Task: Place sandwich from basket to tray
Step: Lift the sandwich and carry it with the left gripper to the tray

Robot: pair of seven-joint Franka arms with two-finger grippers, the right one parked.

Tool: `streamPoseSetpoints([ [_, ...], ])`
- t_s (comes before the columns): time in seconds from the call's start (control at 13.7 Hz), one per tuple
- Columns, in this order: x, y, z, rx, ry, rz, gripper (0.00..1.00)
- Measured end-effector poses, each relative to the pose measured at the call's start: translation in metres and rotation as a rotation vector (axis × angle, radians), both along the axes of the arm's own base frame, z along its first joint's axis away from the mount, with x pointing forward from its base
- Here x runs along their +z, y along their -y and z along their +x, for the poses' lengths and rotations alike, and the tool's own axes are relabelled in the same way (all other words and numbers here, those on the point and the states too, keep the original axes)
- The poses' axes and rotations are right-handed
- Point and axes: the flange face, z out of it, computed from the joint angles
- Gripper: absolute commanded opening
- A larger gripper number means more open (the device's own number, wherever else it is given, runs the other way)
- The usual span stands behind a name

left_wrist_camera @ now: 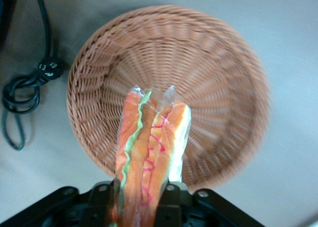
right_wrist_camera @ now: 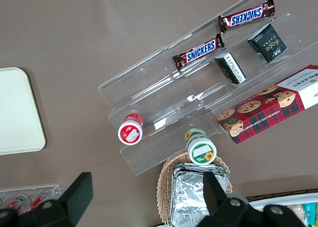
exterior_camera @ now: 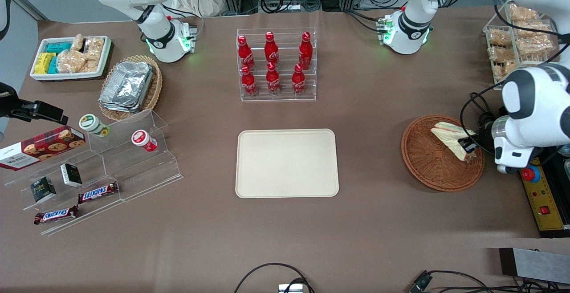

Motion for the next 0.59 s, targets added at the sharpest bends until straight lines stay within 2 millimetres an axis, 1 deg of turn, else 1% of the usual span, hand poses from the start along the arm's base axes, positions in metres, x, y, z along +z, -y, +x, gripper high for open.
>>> streamPoseSetpoints([
  [0.15,0.044,0.052,0.011,-0.091,0.001,-0.022,0.00],
  [0.22,0.061,0.081,0.013,-0.142,0.008,-0.034,0.00],
  [0.29,0.073,0.114,0.014,-0.200,0.015,-0.047,0.00],
  [0.37,0.078,0.149,0.012,-0.263,0.023,-0.056,0.00],
  [0.44,0.078,0.186,0.009,-0.331,0.026,-0.059,0.00],
  [0.59,0.063,0.256,0.000,-0.448,0.012,-0.065,0.00],
])
